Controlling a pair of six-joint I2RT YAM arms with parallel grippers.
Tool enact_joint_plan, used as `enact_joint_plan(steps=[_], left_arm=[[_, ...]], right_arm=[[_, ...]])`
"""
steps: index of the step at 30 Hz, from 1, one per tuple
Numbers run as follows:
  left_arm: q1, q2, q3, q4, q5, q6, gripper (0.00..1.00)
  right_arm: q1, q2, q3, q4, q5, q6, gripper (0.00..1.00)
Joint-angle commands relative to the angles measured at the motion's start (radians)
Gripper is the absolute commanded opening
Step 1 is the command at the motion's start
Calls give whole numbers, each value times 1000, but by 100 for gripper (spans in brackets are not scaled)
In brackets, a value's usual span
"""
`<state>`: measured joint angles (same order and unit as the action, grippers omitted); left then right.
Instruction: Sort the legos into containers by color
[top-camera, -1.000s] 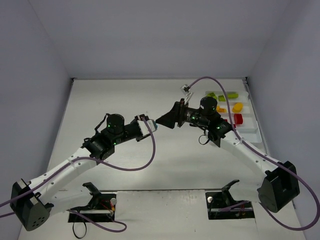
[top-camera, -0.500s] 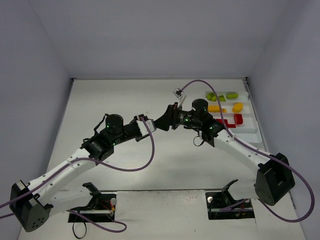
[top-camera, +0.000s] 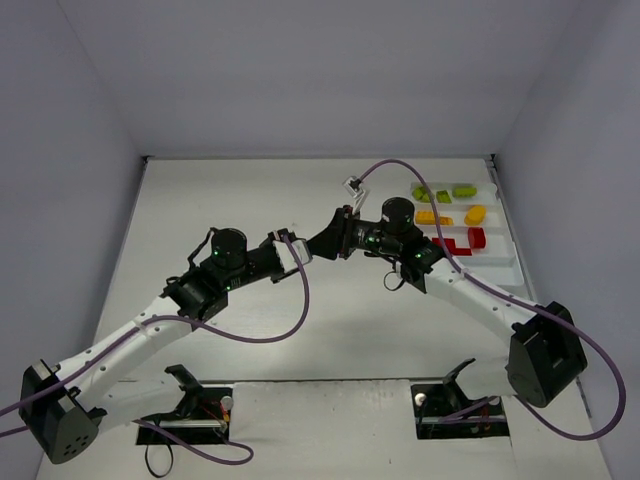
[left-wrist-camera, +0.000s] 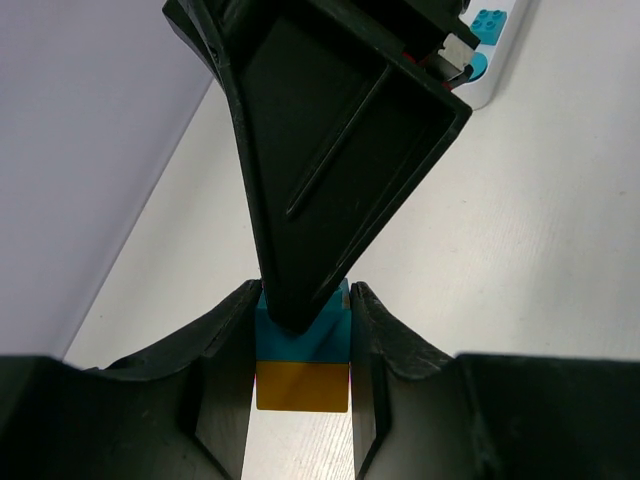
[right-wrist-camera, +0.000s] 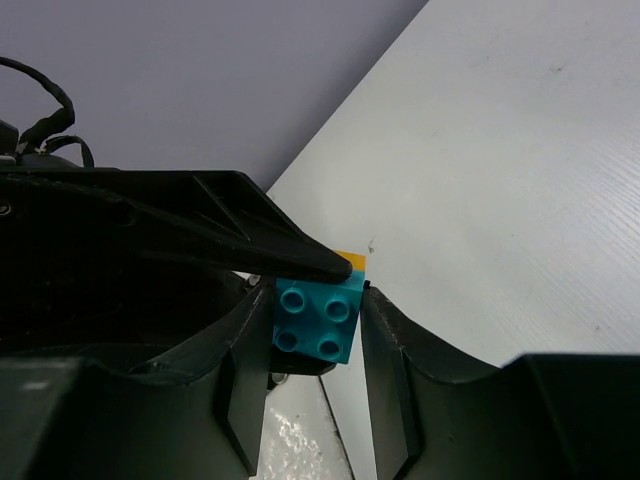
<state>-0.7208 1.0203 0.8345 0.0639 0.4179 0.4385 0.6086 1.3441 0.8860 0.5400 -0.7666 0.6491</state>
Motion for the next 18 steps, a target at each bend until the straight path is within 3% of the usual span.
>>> enact_joint_plan(steps=[1,3,6,10,11,13,14,17,18], left_arm=[[-3,-8,18,94,22,8,0],[-3,-8,17,94,19,6,0],[-3,-6,15,93,15,5,0],[-3,-3,18,91,15,3,1],[-3,-3,18,91,15,2,27],[-3,-3,18,88,10,0,43],[-3,-3,20,85,1,0,56],[-3,-3,25,71,-17,5,72],[-3,-2,25,68,-22,9,73]], right_arm=[[14,6,14,97,-45,3,24],[16,9,16,84,-46,-2,18],[16,6,16,58,-39,-23,0],[16,-8,21,19,-11,-51,0],[16,-13,22,9,7,-71,0],[11,-28,25,-17,24,-85,0],[8,-31,25,-31,35,-91,0],[-6,-45,30,-55,41,-108,0],[-10,-51,30,-60,44,-114,0]])
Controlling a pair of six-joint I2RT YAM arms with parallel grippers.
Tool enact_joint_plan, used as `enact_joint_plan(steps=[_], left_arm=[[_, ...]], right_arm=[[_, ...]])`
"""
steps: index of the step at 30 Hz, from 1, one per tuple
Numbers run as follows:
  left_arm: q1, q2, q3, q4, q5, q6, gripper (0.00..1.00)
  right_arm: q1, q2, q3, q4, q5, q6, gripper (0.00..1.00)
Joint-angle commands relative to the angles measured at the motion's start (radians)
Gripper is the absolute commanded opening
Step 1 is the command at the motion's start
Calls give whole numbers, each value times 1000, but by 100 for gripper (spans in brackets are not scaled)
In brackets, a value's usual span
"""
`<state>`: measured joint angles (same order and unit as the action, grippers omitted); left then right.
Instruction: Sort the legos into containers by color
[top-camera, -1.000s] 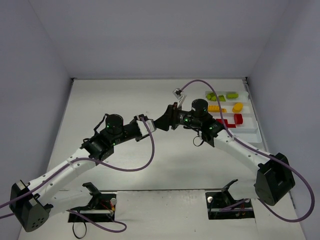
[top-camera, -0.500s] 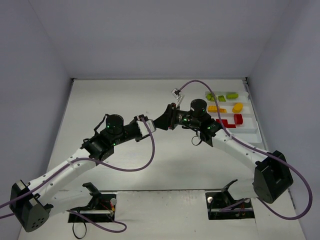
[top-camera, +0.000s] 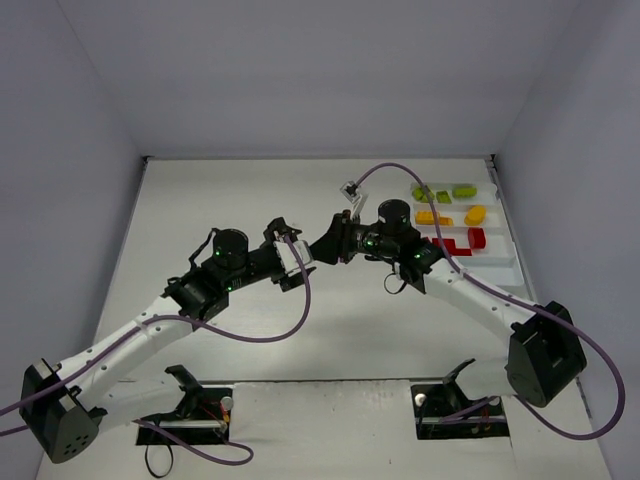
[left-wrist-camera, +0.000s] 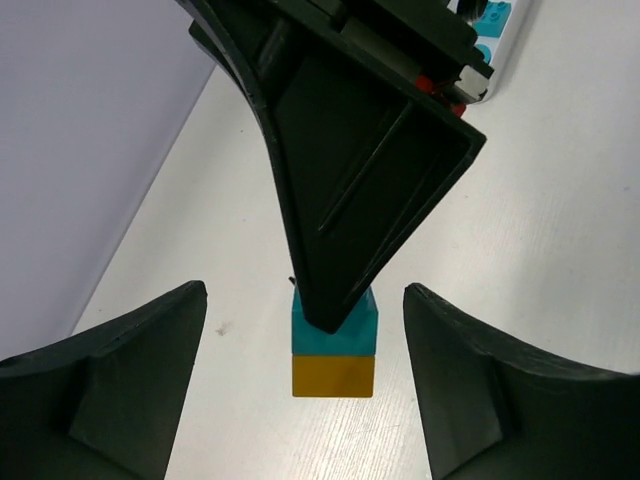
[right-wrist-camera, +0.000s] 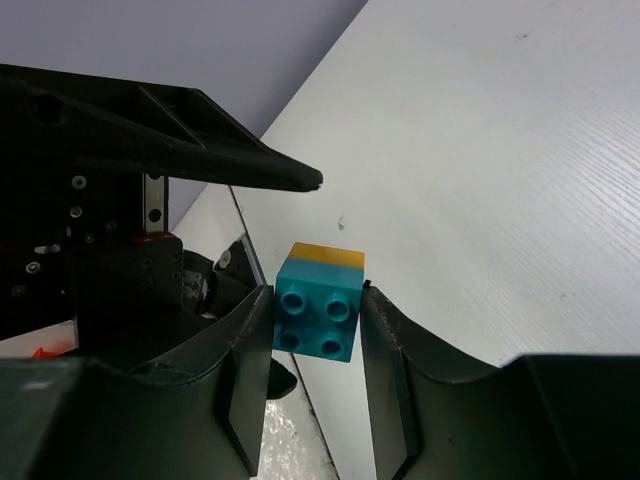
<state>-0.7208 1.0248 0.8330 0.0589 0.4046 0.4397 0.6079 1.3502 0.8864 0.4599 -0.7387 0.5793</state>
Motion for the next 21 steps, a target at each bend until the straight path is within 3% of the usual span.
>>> enact_joint_plan(steps=[1,21], left_arm=[[-3,-8,28,65,-15,13,73],[-3,37,32,56,16,16,74]], right_arm=[[-20,-60,28,17,16,-44,0],[-82,-106,-13,62,-48,10,0]])
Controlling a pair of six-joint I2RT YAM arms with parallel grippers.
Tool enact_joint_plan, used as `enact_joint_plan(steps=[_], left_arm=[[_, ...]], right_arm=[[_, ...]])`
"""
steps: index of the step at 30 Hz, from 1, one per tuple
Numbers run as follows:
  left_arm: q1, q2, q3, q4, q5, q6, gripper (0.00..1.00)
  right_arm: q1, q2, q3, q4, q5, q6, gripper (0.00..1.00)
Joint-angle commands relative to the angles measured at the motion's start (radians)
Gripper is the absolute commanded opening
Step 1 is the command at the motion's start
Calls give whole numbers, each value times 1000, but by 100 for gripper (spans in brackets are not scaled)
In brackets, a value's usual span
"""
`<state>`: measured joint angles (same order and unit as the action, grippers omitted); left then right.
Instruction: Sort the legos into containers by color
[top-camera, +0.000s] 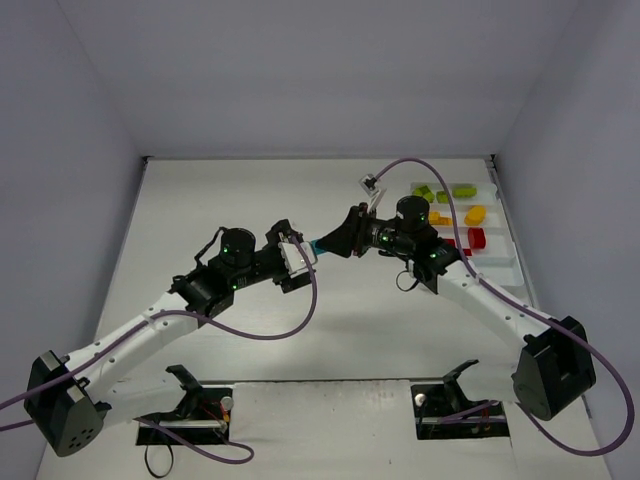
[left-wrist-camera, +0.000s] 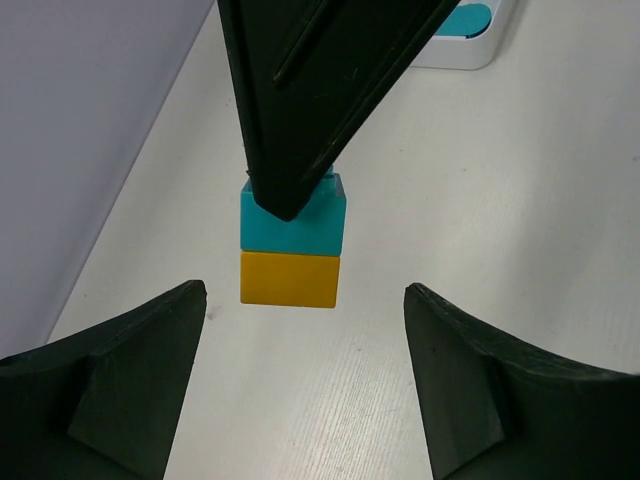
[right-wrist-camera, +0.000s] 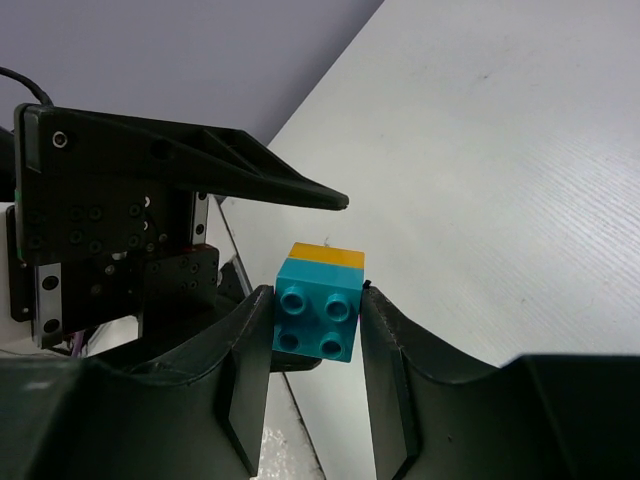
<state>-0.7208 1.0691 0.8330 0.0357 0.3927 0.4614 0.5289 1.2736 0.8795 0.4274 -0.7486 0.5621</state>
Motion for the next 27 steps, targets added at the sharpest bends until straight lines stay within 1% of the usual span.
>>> enact_joint_plan(steps=[1,6,8,9,11,18,27], left_arm=[[-5,-6,31,87,26,-7,74],[-3,0,25,105,15,-18,73],[-3,3,26,107,11,-20,69],[-3,6,26,107,9,-21,64],[-3,14,29,104,14,-21,59],[-3,26,37,102,25,-32,50],[-3,22,29,132,17,-49,50]], right_arm=[[-3,-25,-10,109,-52,39,0],[-1,-20,-16,131,-63,53,0],[-1,-22,-19,139,-67,56,0],[-1,-22,-19,142,-72,61,0],[-1,-22,-19,148,-75,64,0],[-3,-17,-17,151,-78,67,0],[8,-2,-33,177,-80,78,0]])
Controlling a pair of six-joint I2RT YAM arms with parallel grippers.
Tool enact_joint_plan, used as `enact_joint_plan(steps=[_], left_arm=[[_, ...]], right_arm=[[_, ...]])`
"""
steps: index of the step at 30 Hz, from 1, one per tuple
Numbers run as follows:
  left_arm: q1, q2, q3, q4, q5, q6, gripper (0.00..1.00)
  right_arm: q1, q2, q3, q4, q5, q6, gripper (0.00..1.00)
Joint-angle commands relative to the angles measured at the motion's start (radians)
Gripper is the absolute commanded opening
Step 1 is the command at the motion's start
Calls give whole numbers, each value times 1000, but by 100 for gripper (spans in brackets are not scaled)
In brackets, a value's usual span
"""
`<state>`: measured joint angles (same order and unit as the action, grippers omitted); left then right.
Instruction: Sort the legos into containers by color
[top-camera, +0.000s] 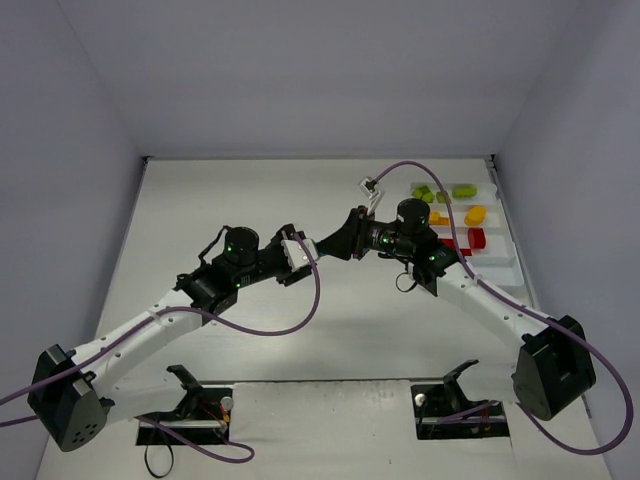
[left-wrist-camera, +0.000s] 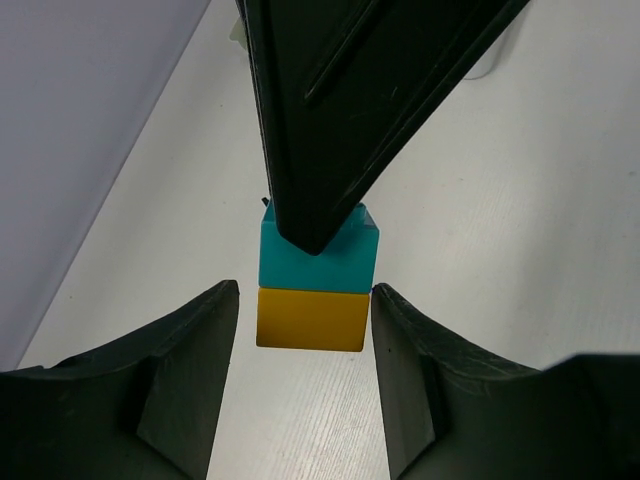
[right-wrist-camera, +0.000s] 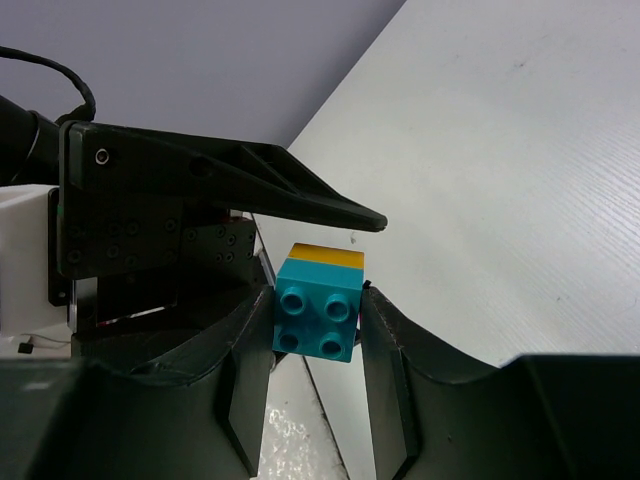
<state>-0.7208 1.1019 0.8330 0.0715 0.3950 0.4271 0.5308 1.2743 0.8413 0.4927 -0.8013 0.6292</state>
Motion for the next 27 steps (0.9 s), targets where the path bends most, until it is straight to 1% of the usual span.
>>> enact_joint_plan(steps=[1,6,9,17,21,24,27], left_arm=[[-3,-11,28,100,12,-16,49],[-3,-11,25,106,10,-17,48],[-3,-10,25,108,10,-16,43],[-3,-1,40,74,41,-5,16],[-5,7,51,41,58,10,6],[-6,12,61,17,58,13,4],[-6,21,74,-1,51,9,4]], right_arm=[[8,-1,4,115,-27,12,0],[12,10,1,130,-35,18,0],[17,11,1,136,-36,24,0],[17,20,-1,104,-24,-2,0],[2,13,4,58,-7,-38,0],[-31,-4,5,9,1,-69,0],[-95,-35,7,-63,22,-103,0]])
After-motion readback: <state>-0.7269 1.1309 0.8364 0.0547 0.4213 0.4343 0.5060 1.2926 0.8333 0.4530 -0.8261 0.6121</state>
